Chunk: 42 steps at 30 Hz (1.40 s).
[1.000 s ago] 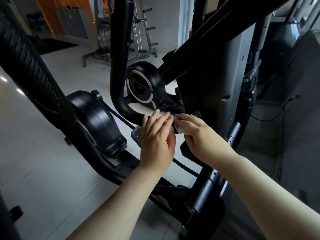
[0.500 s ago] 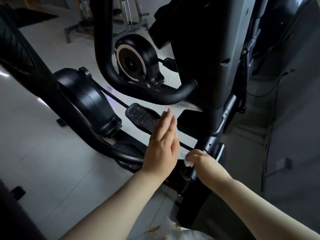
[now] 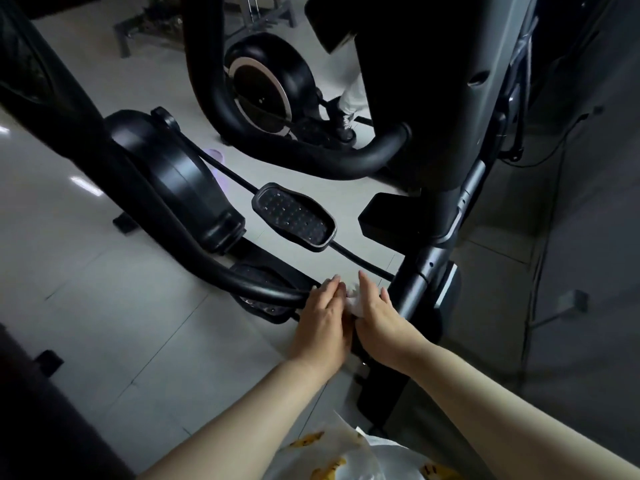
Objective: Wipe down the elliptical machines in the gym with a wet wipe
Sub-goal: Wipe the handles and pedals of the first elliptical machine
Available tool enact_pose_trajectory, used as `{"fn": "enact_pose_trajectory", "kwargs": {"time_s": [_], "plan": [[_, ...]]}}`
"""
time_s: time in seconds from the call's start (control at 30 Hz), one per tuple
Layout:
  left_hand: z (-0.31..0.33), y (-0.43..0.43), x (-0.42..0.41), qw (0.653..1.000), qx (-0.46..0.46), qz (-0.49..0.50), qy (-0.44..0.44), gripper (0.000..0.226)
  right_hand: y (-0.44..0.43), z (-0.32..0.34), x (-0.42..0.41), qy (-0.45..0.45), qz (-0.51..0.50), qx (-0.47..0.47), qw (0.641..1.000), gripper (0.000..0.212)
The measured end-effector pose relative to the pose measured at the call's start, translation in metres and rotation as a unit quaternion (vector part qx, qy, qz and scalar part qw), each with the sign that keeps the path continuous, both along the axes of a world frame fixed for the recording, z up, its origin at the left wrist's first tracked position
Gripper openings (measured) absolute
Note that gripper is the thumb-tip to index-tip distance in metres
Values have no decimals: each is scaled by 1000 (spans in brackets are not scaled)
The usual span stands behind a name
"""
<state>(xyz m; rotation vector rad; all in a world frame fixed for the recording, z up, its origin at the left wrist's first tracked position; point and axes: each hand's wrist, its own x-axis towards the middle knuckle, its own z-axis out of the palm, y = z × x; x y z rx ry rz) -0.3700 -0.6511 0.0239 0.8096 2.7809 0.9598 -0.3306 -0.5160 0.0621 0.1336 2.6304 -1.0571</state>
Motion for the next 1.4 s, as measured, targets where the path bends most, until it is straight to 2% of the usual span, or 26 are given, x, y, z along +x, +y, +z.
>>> {"fn": "enact_pose_trajectory", "kwargs": {"time_s": [0.03, 0.1, 0.17, 0.23, 0.3, 0.37, 0.4, 0.53, 0.6, 0.7, 0.77, 0.93, 1.03, 1.1, 1.13, 1.2, 1.27, 1.4], "plan": [[-1, 1, 2, 1000, 10, -6, 9, 63, 1, 3, -1, -12, -36, -75, 996, 67], [-5, 7, 6, 999, 28, -45, -1, 68, 3, 8, 1, -33, -99, -160, 982, 73], [-11, 11, 7, 996, 10, -92, 4, 66, 4, 6, 2, -40, -149, -173, 973, 78], [-17, 9, 5, 992, -14, -108, 61, 64, 3, 3, 2, -30, -181, -176, 967, 75], [-22, 5, 2, 989, 7, -100, 110, 50, -1, 2, 3, -26, -182, -162, 970, 77], [-21, -5, -2, 989, 32, -89, 114, 35, -6, 0, 4, -23, -166, -136, 976, 78], [-21, -12, -6, 988, 16, -84, 131, 33, -7, -1, 5, -26, -157, -120, 980, 76], [-24, -49, -23, 974, -72, -28, 212, 42, -18, -5, 3, -13, -96, -60, 994, 77], [-19, -51, -19, 972, -88, -9, 216, 44, -25, -11, 1, -4, -74, -38, 997, 78], [-20, -40, -8, 975, -88, -46, 197, 43, -31, -17, 0, 18, -61, -12, 998, 77], [-18, -47, -13, 967, -115, -50, 220, 43, -31, -21, 3, 32, -47, 28, 998, 78], [-7, -72, -30, 951, -186, 36, 244, 44, -38, -25, 6, 47, -25, 121, 991, 75], [-2, -51, -16, 960, -166, -2, 225, 54, -44, -24, 3, 63, -59, 117, 989, 61], [-2, -39, -9, 962, -200, -79, 169, 58, -46, -24, 5, 69, -60, 116, 989, 59], [-2, -38, -9, 961, -202, -84, 172, 58, -47, -25, 7, 74, -59, 117, 989, 59], [-2, -49, -18, 951, -174, -49, 252, 46, -49, -28, 10, 81, -57, 124, 987, 59], [1, -67, -28, 947, -171, -37, 271, 31, -52, -31, 11, 78, -61, 130, 987, 58], [23, -98, -39, 939, -185, -1, 290, 49, -62, -31, 6, 77, -70, 140, 985, 59]]}}
